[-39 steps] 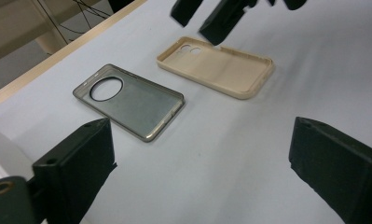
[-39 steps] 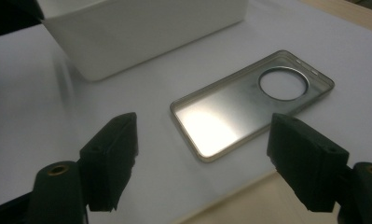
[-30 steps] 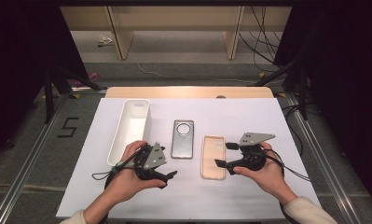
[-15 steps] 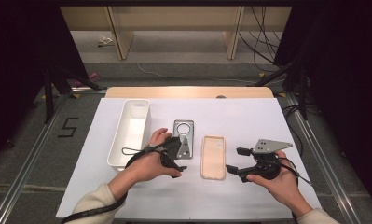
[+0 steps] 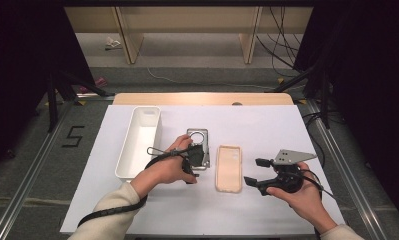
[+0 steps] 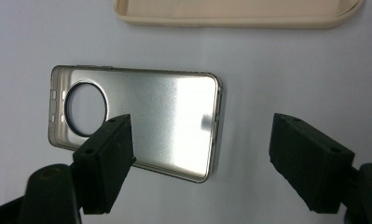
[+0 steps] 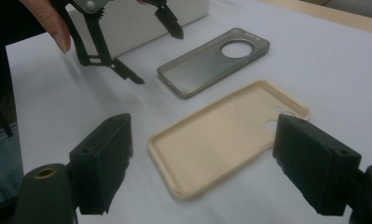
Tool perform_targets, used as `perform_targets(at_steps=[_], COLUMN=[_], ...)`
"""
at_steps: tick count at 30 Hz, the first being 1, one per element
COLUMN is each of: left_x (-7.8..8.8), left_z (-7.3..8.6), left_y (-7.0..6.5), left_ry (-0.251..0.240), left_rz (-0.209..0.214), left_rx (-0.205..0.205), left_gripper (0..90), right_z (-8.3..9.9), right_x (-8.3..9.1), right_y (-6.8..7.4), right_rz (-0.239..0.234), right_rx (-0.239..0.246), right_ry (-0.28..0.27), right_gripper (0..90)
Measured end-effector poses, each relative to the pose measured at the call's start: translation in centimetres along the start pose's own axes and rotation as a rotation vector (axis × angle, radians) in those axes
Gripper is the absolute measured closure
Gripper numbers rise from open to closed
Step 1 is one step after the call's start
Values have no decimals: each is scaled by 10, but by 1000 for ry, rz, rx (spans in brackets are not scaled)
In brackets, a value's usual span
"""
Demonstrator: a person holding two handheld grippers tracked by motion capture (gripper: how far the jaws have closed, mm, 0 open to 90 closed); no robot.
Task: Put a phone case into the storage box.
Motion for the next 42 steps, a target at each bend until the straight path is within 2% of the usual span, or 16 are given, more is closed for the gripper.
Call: perform_targets(at_steps=[3, 5, 7, 9, 12, 14, 20, 23, 27, 32, 41, 42], left_x=[-5, -10, -12, -17, -20, -21, -24, -25, -26, -27, -30, -30], left_z=[1, 3, 4, 5, 7, 8, 10, 10, 10, 12, 12, 11], left_y=[2, 4, 4, 6, 5, 8, 7, 8, 8, 8, 6, 7], left_ry=[8, 27, 31, 23, 32, 45, 50, 53, 65, 84, 86, 86], left_rz=[-1, -11, -12, -5, 1, 1, 8, 6, 8, 19, 53, 55], left_rx=[-5, -25, -23, -60, -71, -103, -86, -99, -95, -101, -84, -99], left_gripper=[225, 232, 235, 240, 249, 255, 268, 283, 313, 354, 435, 454], right_z=[0, 1, 1, 1, 1, 1, 1, 1, 1, 1, 1, 1], right_x=[-1, -1, -1, -1, -1, -1, -1, -2, -2, -2, -2, -2], right_y=[1, 1, 1, 0, 0, 0, 0, 0, 0, 0, 0, 0], right_rz=[-3, -4, -4, -4, -3, -4, -5, -4, -6, -5, -4, -4], right_rx=[1, 2, 3, -1, -3, -3, -3, -5, -4, -4, -5, -5], right_ry=[0, 2, 2, 0, 1, 1, 3, 2, 5, 2, 3, 0], right_gripper=[209, 210, 210, 210, 210, 211, 211, 212, 212, 212, 214, 214])
Point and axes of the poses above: each handheld gripper's, and its own axes: x roughly backward along the jaws, z roughly out of its underside, y roughly to its left, the point moved 7 cm from there along -x, roughly forward along the jaws, and after that the axes turned 8 degrees about -y, right-handed, at the moved point
